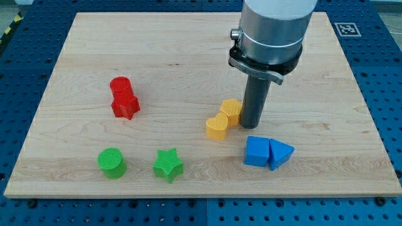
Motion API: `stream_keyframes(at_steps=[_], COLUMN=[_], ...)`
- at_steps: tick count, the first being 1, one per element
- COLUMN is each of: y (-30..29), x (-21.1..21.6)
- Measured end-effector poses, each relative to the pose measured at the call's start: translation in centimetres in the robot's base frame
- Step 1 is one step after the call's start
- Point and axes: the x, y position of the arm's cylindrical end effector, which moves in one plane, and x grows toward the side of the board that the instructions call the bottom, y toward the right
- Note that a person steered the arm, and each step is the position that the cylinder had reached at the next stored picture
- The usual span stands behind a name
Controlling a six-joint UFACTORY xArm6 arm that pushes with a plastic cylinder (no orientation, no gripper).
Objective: Move the yellow blocks away from blue blocks
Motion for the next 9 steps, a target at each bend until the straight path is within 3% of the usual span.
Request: stream_keyframes(at_steps=[5,8,9], y=[-0.3,-0.6,-3.6], x=[-1.2,1.1,1.1])
